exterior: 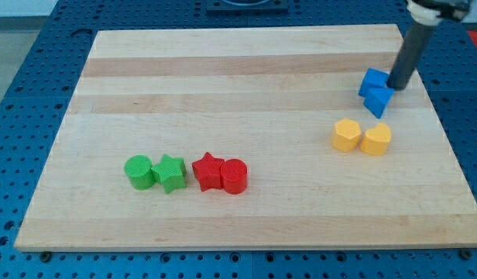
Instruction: Push the blue cube along with blue triangle towards down
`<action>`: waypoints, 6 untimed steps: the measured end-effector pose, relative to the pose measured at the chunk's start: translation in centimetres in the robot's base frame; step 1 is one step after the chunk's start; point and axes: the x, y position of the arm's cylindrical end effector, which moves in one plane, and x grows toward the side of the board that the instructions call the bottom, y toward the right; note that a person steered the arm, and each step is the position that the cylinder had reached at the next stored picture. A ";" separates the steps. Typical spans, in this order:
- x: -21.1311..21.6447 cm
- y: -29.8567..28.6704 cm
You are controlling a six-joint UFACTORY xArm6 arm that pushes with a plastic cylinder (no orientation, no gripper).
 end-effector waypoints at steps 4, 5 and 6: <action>-0.5 -7.1; -0.5 -7.1; 0.1 -7.9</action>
